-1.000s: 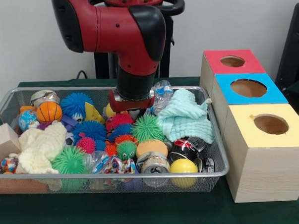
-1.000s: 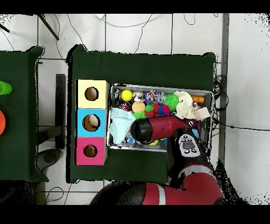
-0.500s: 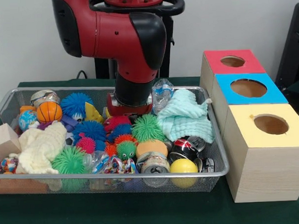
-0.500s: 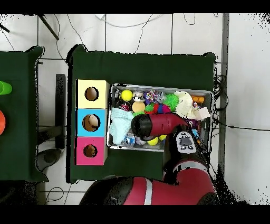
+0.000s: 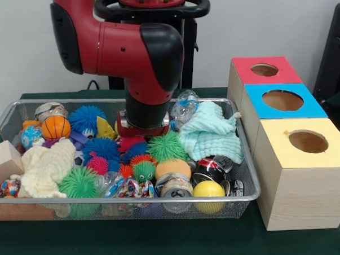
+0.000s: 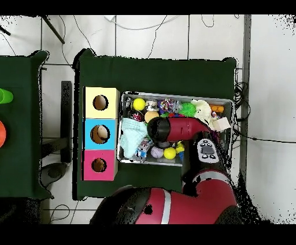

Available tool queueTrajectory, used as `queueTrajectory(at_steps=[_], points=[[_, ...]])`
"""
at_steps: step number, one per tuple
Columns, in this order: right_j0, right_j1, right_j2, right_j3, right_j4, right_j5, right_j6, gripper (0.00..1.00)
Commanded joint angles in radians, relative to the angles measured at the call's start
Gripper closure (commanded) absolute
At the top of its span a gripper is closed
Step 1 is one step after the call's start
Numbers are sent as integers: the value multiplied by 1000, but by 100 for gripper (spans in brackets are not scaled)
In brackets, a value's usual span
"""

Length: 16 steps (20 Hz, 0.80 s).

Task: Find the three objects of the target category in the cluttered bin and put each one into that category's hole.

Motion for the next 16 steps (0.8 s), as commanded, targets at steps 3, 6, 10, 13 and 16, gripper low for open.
queueTrajectory(at_steps=[3, 6, 10, 13, 16], points=[[-129, 32, 230, -185, 49, -26, -107, 0], [-155, -32, 255, -141, 39, 73, -171, 0], [-164, -139, 267, -110, 37, 272, -225, 0], [-183, -172, 289, -110, 26, 345, -252, 0], [-196, -180, 308, -120, 11, 375, -263, 0]])
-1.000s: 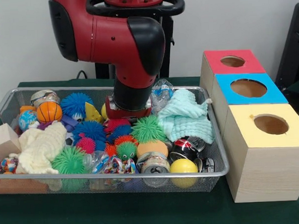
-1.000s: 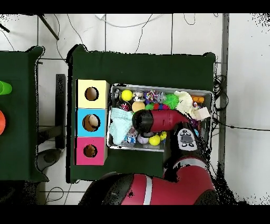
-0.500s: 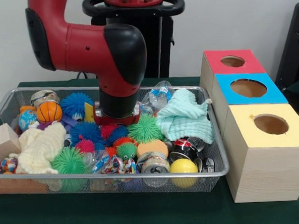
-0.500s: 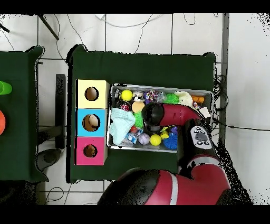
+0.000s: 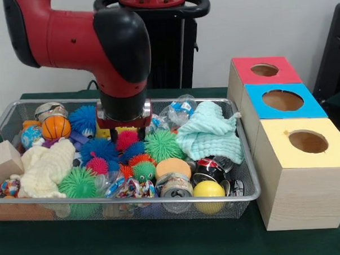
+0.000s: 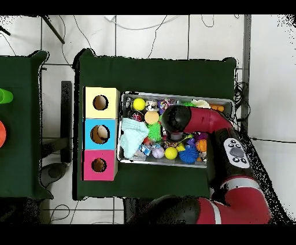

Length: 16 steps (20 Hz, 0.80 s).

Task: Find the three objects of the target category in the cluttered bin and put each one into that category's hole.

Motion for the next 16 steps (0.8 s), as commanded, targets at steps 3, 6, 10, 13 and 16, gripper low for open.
queueTrajectory(at_steps=[3, 6, 10, 13, 16], points=[[-58, -116, 182, -88, -1, 174, -291, 0], [-79, -113, 207, -110, -15, 216, -327, 0], [-92, -83, 230, -157, -38, 248, -347, 0], [-112, -84, 247, -148, -54, 242, -369, 0], [-150, -119, 260, -49, -66, 143, -373, 0]])
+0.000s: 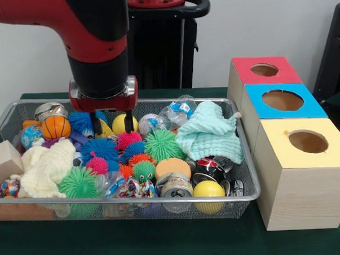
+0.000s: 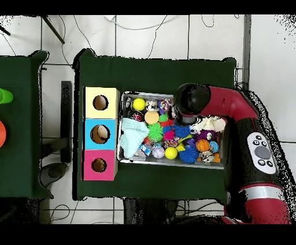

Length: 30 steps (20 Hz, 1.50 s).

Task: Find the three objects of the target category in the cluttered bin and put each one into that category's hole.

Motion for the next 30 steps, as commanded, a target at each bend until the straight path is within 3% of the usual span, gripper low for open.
queueTrajectory(at_steps=[1, 8, 13, 18, 24, 30], points=[[-90, -33, 134, 110, -61, -53, -361, 0], [-274, -238, 225, 494, -77, -271, -385, 0], [-437, -352, 348, 660, -76, -257, -478, 0], [-531, -384, 431, 711, -86, -224, -503, 0], [-563, -324, 457, 714, -165, -269, -463, 0], [-461, -217, 378, 650, -311, -364, -292, 0]])
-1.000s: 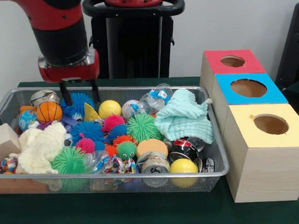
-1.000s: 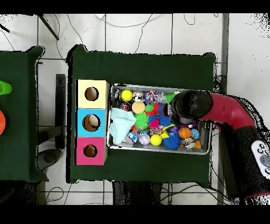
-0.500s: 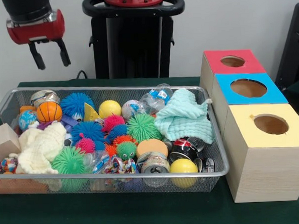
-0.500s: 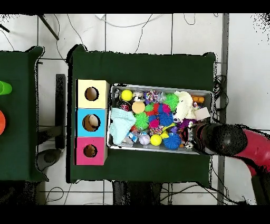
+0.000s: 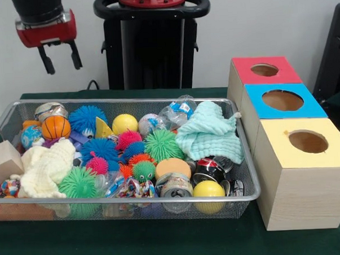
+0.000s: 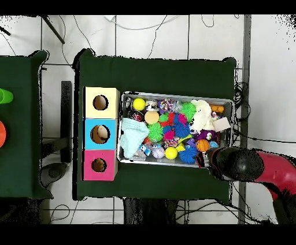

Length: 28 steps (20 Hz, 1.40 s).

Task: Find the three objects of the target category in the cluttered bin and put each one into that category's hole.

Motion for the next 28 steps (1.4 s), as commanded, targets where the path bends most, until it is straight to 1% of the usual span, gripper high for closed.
queueTrajectory(at_steps=[1, 3, 12, 14, 17, 20, 28], points=[[84, 109, 49, 34, -152, -133, -125, 0], [85, 136, 52, 18, -157, -133, -126, 0], [10, 216, 115, -62, -125, -35, -270, 0], [-3, 228, 124, -70, -126, -32, -276, 0], [-13, 239, 136, -79, -129, -21, -274, 0], [-36, 240, 157, -78, -122, 7, -298, 0], [-75, 243, 202, -123, -98, 125, -363, 0]])
